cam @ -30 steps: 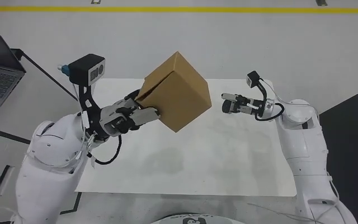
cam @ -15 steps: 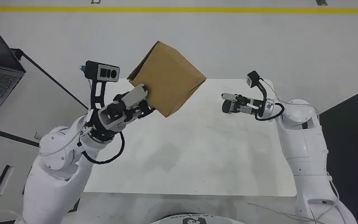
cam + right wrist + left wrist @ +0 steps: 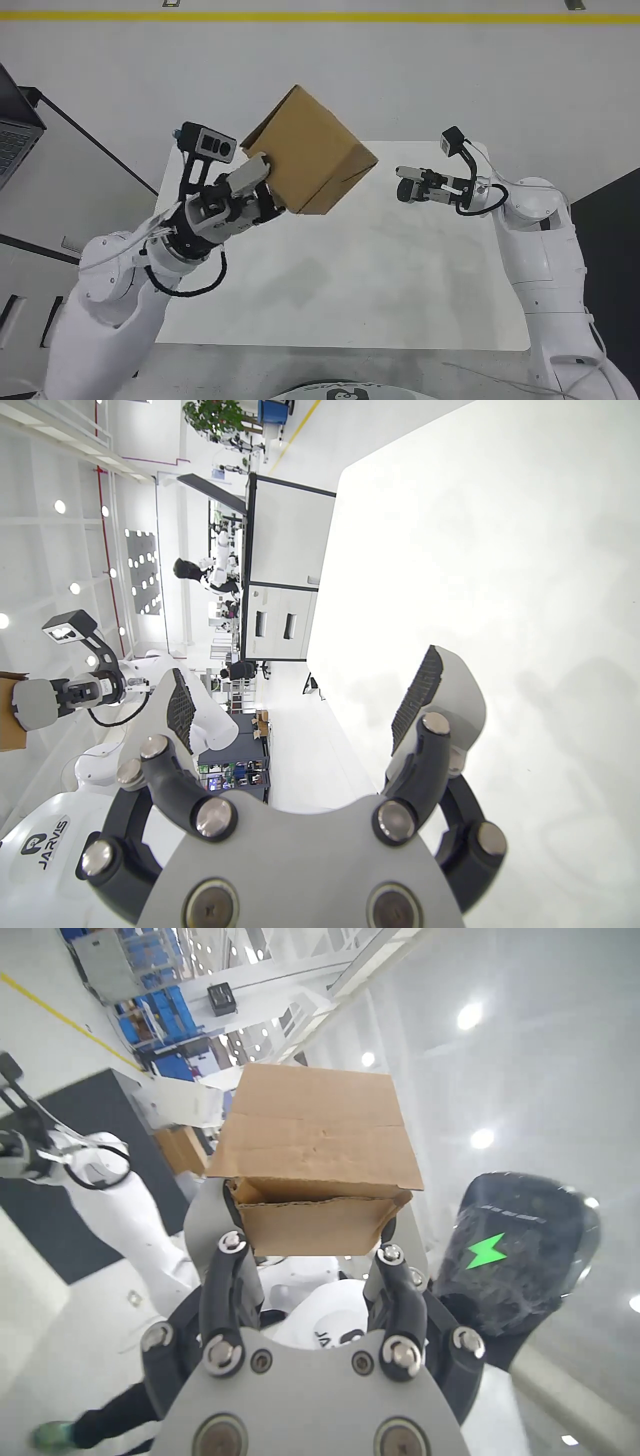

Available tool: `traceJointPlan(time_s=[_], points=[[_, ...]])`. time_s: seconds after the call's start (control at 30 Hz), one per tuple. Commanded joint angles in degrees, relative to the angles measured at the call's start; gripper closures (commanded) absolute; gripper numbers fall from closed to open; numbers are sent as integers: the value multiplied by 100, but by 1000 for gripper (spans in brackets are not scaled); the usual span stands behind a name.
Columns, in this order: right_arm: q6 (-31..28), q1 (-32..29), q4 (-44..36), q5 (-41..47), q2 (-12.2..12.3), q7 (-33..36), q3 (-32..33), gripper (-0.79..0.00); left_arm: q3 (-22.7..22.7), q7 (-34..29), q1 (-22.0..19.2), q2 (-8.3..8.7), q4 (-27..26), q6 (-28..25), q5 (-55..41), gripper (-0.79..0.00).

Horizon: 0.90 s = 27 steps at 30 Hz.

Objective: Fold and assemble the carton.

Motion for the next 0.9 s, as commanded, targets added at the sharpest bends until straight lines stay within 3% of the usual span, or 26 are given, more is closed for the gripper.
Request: traceJointPlan(time_s=[0.0,0.23,0.37,0.7,0.87], points=[[0,0,0,0,0,0,0,-785,7,107,68,-25,-10,110,-755,0],[0,0,0,0,0,0,0,-785,-38,264,99,-80,-8,647,-2085,0],[0,0,0,0,0,0,0,-785,-49,236,78,-85,24,942,-2135,0],[0,0,0,0,0,0,0,-785,70,160,-21,-128,223,1119,-2076,0],[0,0,0,0,0,0,0,-785,164,242,6,-184,312,1045,-2657,0]])
